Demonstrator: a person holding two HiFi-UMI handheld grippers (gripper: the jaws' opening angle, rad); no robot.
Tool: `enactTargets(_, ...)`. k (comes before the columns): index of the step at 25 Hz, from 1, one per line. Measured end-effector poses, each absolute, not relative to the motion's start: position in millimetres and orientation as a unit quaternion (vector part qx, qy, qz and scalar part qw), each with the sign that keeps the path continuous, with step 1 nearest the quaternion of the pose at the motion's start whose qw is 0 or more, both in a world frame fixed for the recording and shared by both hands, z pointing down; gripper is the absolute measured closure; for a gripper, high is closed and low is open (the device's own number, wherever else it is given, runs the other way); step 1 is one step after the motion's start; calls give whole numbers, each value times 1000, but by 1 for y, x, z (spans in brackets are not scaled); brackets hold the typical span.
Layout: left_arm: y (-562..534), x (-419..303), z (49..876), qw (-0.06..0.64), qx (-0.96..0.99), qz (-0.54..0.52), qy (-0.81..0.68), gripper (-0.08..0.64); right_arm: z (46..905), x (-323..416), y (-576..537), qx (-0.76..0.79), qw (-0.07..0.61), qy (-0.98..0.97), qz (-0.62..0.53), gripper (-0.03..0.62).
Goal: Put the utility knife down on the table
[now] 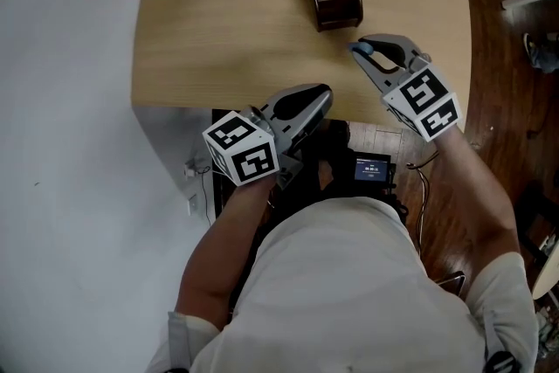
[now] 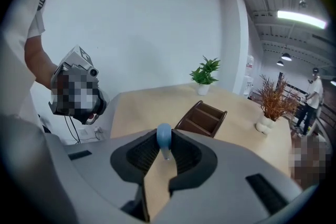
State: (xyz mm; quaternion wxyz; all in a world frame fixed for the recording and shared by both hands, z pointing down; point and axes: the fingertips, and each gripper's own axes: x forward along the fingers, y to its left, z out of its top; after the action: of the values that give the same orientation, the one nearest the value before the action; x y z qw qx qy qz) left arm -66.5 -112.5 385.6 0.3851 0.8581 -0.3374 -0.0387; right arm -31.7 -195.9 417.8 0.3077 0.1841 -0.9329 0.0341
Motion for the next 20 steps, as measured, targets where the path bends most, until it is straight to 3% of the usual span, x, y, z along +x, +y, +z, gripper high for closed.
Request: enactTargets(20,-133,-77,395,392,844,-46,-363,554,453,-76,-265,175,359,-915,-63,520)
